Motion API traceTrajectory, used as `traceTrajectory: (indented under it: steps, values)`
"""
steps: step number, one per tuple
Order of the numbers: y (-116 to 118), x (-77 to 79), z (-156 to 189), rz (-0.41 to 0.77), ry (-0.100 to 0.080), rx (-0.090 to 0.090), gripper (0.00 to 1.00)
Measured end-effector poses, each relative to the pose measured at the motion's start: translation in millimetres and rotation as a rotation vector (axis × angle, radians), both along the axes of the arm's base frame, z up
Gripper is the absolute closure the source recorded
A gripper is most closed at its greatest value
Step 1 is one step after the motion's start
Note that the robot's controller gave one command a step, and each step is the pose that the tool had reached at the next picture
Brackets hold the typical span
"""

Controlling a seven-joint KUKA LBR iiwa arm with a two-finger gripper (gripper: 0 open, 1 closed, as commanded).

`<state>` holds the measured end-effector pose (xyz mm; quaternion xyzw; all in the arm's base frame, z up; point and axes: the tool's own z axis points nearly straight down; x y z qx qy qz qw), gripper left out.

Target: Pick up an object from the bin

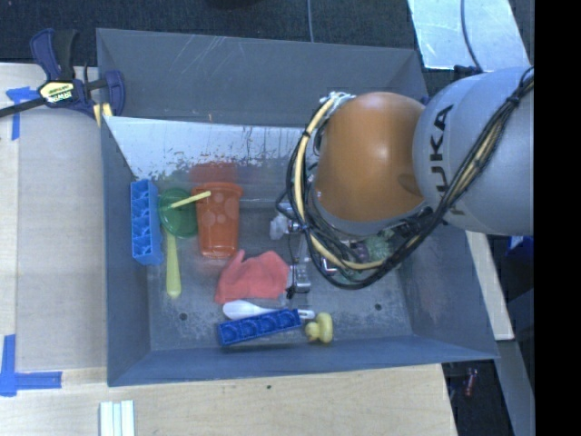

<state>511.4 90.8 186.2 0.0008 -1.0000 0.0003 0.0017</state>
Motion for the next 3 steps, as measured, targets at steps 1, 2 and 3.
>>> traceTrajectory:
  steps: [1, 2, 3]
  values:
    - [-0.1, 1.6, 2.8, -0.002, -0.006, 0.001, 0.00]
    - [1.9, 2.8, -66.7, -0.004, -0.012, 0.002, 0.00]
    - [-2.3, -0.5, -103.4, -0.145, -0.017, 0.004, 1.00]
